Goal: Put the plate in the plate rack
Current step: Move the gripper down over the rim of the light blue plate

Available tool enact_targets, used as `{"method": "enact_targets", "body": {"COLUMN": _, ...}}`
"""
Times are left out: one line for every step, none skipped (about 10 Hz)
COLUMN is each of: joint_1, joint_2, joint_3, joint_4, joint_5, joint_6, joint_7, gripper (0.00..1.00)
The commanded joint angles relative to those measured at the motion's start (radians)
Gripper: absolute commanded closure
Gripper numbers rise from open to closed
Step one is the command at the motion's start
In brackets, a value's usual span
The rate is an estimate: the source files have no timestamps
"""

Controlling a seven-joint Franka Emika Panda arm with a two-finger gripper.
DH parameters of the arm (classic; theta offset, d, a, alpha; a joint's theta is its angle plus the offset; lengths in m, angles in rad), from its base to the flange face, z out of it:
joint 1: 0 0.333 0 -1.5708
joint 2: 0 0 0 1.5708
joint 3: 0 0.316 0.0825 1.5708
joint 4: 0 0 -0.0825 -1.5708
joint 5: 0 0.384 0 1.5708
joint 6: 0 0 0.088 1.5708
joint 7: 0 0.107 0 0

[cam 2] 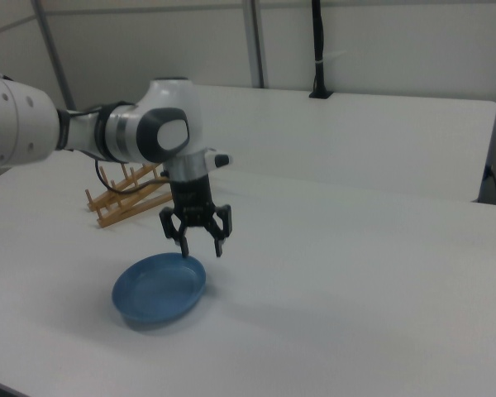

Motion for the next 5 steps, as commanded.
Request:
{"method": "enact_targets", "body": {"joint_1": 0.015, "joint_2": 0.060, "joint_3": 0.000, "joint_4": -0.064, "joint_5": -0.074, "joint_6": 0.064, "joint_7": -0.030, "gripper": 0.36}}
{"method": "enact_targets", "body": {"joint_1": 0.017, "joint_2": 0.075, "joint_3": 0.001, "joint_4": -0.090, "joint_5": -0.085, "joint_6": 0.097, "joint_7": -0.028, "gripper": 0.46}}
{"method": "enact_targets", "body": {"joint_1": 0.018, "joint_2": 0.088, "joint_3": 0.001, "joint_4": -0.092, "joint_5": -0.101, "joint_6": 0.102, "joint_7": -0.028, "gripper": 0.57}}
{"method": "enact_targets", "body": {"joint_1": 0.018, "joint_2": 0.089, "joint_3": 0.001, "joint_4": -0.087, "joint_5": -0.101, "joint_6": 0.102, "joint_7": -0.028, "gripper": 0.73}}
{"method": "enact_targets", "body": {"joint_1": 0.017, "joint_2": 0.088, "joint_3": 0.001, "joint_4": -0.081, "joint_5": -0.101, "joint_6": 0.102, "joint_7": -0.028, "gripper": 0.82}}
